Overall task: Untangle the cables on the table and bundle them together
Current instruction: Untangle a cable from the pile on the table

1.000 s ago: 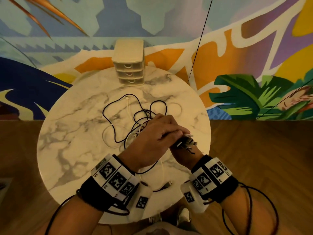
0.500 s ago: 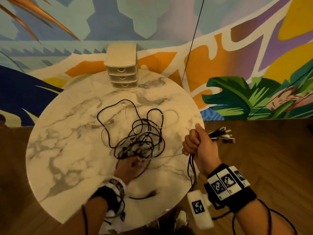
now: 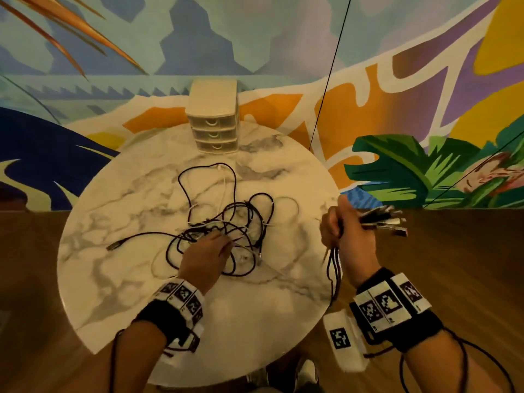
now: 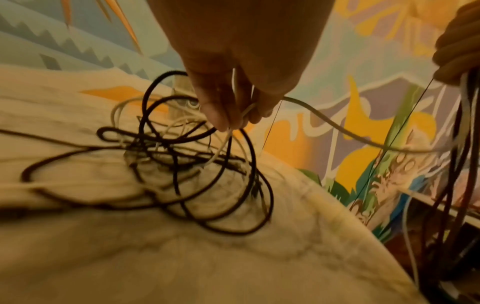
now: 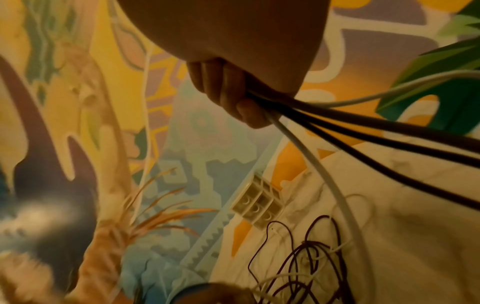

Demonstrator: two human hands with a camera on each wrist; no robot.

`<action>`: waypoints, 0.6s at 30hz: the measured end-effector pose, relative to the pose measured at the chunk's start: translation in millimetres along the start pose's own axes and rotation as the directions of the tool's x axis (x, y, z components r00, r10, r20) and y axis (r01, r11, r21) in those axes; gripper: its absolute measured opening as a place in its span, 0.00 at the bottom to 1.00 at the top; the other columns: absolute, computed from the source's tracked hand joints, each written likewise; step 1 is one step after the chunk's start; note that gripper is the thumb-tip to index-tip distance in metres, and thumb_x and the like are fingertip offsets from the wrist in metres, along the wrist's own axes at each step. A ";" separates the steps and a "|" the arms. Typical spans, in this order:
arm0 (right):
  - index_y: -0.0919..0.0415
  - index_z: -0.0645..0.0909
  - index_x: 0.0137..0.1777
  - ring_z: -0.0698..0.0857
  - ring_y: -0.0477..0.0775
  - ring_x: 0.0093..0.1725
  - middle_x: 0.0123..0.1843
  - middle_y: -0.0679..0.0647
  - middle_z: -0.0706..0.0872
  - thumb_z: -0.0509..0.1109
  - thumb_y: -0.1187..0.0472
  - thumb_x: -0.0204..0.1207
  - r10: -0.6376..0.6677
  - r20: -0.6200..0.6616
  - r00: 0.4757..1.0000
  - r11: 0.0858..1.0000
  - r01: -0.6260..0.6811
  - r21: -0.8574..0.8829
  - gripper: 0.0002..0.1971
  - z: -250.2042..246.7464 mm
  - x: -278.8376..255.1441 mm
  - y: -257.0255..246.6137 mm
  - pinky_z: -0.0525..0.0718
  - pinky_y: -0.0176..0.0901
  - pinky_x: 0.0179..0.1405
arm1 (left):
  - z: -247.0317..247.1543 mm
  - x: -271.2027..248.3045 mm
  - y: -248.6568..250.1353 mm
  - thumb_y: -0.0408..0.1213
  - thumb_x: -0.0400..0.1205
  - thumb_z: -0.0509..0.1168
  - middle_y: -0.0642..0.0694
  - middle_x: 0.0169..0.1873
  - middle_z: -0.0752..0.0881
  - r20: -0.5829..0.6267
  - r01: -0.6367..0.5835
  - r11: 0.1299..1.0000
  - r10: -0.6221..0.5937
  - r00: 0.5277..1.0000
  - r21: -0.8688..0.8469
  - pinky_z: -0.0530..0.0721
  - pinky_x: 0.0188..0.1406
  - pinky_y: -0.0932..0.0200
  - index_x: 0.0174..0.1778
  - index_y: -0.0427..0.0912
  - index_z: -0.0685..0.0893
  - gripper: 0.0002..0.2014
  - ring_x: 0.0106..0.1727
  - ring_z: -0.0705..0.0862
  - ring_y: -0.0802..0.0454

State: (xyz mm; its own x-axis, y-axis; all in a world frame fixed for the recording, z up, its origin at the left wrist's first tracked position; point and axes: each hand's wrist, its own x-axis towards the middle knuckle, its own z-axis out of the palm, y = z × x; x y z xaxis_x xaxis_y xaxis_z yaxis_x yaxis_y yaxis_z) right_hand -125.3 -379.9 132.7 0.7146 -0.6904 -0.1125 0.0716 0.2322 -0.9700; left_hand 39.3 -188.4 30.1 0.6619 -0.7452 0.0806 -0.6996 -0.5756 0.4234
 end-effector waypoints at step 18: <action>0.53 0.83 0.41 0.78 0.48 0.28 0.26 0.53 0.79 0.57 0.55 0.85 0.184 0.092 0.979 0.871 -0.119 -0.477 0.15 43.8 -19.0 70.1 0.79 0.45 0.38 | 27.1 -33.6 41.8 0.53 0.80 0.64 0.50 0.34 0.83 0.321 0.260 0.793 -0.086 0.943 -0.551 0.82 0.31 0.58 0.43 0.51 0.79 0.10 0.33 0.81 0.57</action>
State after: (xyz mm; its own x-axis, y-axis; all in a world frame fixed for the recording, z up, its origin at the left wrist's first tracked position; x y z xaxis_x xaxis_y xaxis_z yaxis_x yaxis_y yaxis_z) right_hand -103.4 -320.5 76.2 0.7764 -0.5699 -0.2689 -0.3549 -0.0428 -0.9339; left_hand -19.5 -196.5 20.5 0.5980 -0.7613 -0.2505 -0.2345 -0.4651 0.8536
